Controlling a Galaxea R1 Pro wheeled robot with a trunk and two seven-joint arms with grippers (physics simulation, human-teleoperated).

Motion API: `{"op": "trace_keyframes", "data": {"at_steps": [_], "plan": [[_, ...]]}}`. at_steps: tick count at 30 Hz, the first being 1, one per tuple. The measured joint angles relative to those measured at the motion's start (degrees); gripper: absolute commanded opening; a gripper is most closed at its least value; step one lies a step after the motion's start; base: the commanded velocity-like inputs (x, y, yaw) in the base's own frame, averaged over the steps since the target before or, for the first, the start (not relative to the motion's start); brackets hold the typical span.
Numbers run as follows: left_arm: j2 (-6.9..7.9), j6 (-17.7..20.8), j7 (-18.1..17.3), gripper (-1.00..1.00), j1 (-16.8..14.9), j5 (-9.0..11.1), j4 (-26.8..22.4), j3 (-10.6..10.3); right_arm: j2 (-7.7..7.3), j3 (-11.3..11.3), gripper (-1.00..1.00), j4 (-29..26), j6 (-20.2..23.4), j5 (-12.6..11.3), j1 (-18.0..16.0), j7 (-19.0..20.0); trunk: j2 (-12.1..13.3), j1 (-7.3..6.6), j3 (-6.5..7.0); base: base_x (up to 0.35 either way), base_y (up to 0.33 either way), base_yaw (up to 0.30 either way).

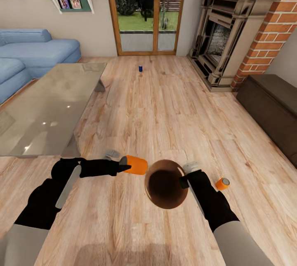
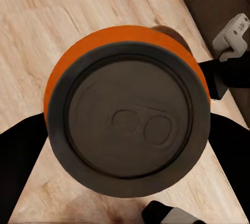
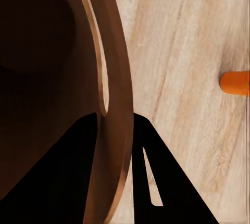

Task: Put the three can of soda from the living room inside the tash can in the kitchen.

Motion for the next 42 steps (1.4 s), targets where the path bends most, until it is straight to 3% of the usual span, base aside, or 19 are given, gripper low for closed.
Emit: {"op": "trace_keyframes", "data": {"at_steps": [7,8,9,10,12,13,16,17,20,25,29,33,37,39,42], "plan": [[2.28,2.3,-2.2,-1.0,2.2,1.9,-2.3,2.2,-0.26,-2.3,-1.0,0.0,-1.1,3.6,0.4,1.0,0.0,0.0,0.0,0.0,0.0,0.0],[5.94,4.5,-9.9,-1.0,6.6,5.3,-5.2,6.9,-0.24,-3.6,-1.0,0.0,-1.1,3.1,0.4,1.8,0.0,-0.01,0.0,0.0,0.0,0.0],[6.66,3.6,-10.4,-1.0,7.0,2.2,-5.3,7.4,-0.2,-3.7,-1.0,0.0,-1.0,1.1,0.5,1.9,0.0,0.0,0.0,0.0,0.0,0.0],[6.7,4.2,-10.6,-1.0,7.0,3.5,-5.4,7.4,-0.19,-3.7,-1.0,0.0,-0.8,-2.9,0.5,1.5,0.0,0.0,0.0,0.0,0.0,0.0],[6.76,4.5,-10.8,-1.0,7.1,3.3,-5.6,6.6,0.22,-3.5,-1.0,0.0,-0.3,-10.7,0.4,1.9,0.0,0.0,0.0,0.0,0.0,0.0],[6.78,4.5,-10.8,-1.0,7.1,3.4,-5.7,6.0,0.53,-3.3,-1.0,0.0,-0.2,-11.0,0.4,1.9,0.0,0.0,0.01,0.0,0.0,0.0],[6.87,4.5,-10.9,-1.0,7.1,3.4,-6.0,5.0,1.0,-3.1,-1.0,0.2,-0.2,-4.7,0.4,1.2,0.0,0.0,0.0,0.0,0.0,0.0],[6.89,4.5,-11.0,-1.0,7.1,3.4,-6.1,4.8,1.16,-2.9,-1.0,0.4,-0.1,-4.5,0.4,0.8,0.0,0.0,0.0,0.0,0.0,0.0],[6.94,4.5,-11.2,-1.0,7.1,3.7,-6.8,4.5,2.16,-1.8,-1.0,1.1,-0.1,-8.0,0.3,-1.1,0.0,0.0,0.0,0.0,0.0,0.0],[6.89,4.5,-12.3,-1.0,7.1,4.0,-8.4,4.5,3.1,-0.2,-1.0,2.8,0.0,-6.2,0.3,-2.9,0.0,0.0,0.0,0.0,0.0,0.0],[6.82,4.5,-12.5,-1.0,7.1,4.0,-8.7,4.5,3.49,0.6,-1.0,3.8,0.0,-7.2,0.3,-3.0,0.0,0.0,0.0,0.0,0.0,0.0],[6.58,4.5,-12.6,-1.0,7.0,4.1,-8.8,4.0,4.05,1.8,-1.0,4.3,0.1,-6.8,0.2,-3.2,0.0,0.0,0.0,0.0,0.0,0.0],[5.87,4.5,-12.6,-1.0,6.8,3.9,-8.6,3.5,4.33,2.1,-1.0,4.4,0.1,-7.0,0.1,-3.2,0.0,0.0,0.0,0.0,0.0,0.0],[4.46,4.5,-12.5,-1.0,6.7,3.7,-8.3,1.6,4.72,2.4,-1.0,4.4,0.1,-6.1,0.0,-3.3,0.0,0.0,0.0,0.0,0.0,0.0],[2.77,4.5,-12.2,-1.0,6.6,3.3,-7.7,-0.7,5.19,2.7,-1.0,4.5,0.7,-7.6,-0.1,-3.1,0.0,0.0,0.0,0.0,0.0,0.0]]}}
